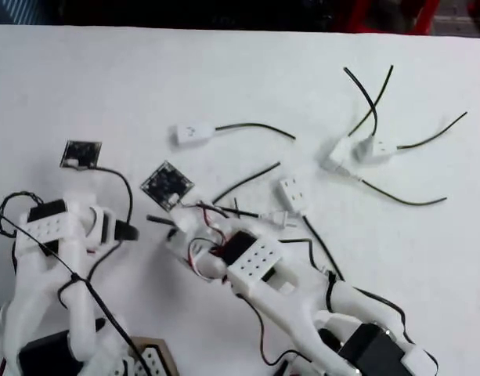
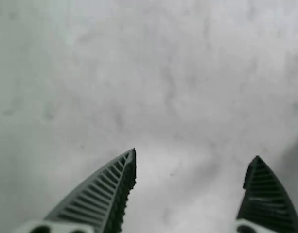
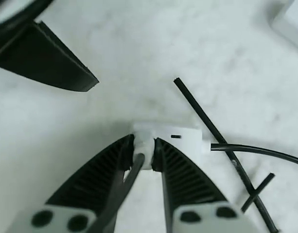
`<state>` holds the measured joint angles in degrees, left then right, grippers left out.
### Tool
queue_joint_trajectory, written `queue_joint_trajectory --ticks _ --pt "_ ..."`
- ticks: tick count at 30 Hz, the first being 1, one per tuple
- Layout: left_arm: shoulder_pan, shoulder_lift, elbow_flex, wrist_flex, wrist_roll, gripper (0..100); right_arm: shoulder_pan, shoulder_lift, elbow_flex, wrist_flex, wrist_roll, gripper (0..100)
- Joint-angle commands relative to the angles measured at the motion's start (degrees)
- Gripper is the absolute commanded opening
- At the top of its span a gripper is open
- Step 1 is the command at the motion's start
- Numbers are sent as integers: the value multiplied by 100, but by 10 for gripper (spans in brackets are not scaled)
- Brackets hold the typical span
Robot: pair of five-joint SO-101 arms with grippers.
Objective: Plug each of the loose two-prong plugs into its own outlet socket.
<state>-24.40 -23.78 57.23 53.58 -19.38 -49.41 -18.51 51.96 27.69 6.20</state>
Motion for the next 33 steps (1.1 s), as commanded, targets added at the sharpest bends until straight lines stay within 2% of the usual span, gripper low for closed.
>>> queue_joint_trajectory --ticks 1,4,15,22,33 --pt "-48 -207 -9 -88 -9 347 -4 -13 -123 -119 132 17" --pt "-48 -207 -9 -114 220 347 -4 -13 -114 -145 141 17" --pt "-48 -207 0 -114 255 347 -4 4 26 -295 132 17" --pt "-57 -207 0 -105 255 347 -4 778 -123 -277 141 17" --pt "-57 -207 0 -114 255 347 4 752 -642 866 105 17"
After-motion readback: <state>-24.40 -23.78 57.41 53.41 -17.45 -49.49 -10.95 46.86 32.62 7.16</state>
